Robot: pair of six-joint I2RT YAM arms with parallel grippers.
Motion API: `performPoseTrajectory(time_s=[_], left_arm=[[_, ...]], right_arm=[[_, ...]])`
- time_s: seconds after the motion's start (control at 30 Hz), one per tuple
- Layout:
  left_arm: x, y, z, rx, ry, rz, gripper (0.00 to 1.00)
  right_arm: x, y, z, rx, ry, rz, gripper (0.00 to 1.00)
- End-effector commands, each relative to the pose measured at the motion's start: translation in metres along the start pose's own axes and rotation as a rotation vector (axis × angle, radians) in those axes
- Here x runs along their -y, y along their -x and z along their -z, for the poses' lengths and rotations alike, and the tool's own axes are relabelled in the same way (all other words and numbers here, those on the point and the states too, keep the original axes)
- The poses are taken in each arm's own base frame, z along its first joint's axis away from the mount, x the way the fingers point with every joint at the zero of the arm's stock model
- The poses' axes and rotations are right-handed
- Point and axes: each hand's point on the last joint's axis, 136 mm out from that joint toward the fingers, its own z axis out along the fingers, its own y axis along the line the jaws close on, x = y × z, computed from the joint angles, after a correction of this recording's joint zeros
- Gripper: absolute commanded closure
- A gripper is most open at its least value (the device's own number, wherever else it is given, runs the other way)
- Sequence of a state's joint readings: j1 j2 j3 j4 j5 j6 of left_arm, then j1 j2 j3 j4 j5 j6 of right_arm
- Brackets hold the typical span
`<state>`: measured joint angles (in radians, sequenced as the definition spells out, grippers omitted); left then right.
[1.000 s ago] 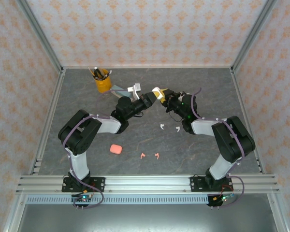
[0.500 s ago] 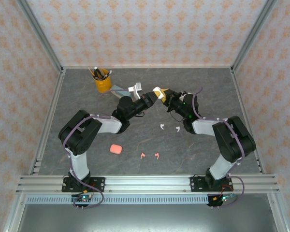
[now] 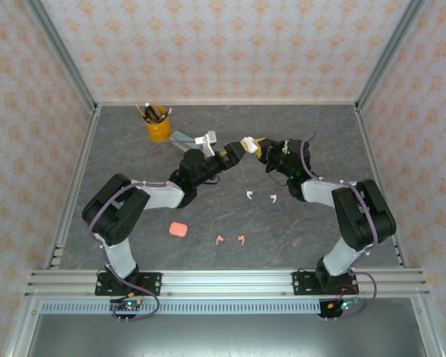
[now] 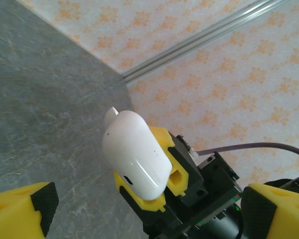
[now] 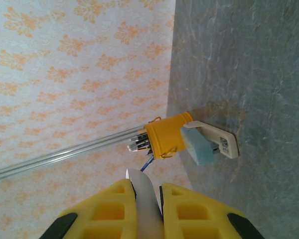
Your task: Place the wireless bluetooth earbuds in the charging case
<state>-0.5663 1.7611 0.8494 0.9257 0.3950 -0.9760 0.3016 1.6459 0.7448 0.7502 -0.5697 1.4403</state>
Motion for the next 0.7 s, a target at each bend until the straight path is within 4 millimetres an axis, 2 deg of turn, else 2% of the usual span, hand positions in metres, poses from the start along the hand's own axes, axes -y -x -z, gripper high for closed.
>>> performPoseTrajectory(time_s=[0.0,0.17,0.33,0.5,0.67], left_arm=[[0.004,0.021,0.017,-0.022,0.062,-0.105,0.02],[0.000,0.034,0.031,-0.173,0.131,-0.206,0.00],[0.001,0.042,0.041,-0.289,0.086,-0.251,0.00],[0.023,0.035,0.042,-0.402,-0.043,-0.277,0.00],[0.043,0.031,0.044,-0.456,-0.120,-0.306,0.00]], right_arm=[[-0.027,-0.002,0.007,-0.059,0.001,0.139,1.00],[-0.038,-0.001,0.009,-0.154,-0.040,0.302,1.00],[-0.054,-0.007,0.015,-0.286,-0.020,0.460,1.00],[-0.065,-0.022,0.022,-0.407,0.000,0.596,1.00],[-0.069,-0.028,0.025,-0.445,0.009,0.631,1.00]])
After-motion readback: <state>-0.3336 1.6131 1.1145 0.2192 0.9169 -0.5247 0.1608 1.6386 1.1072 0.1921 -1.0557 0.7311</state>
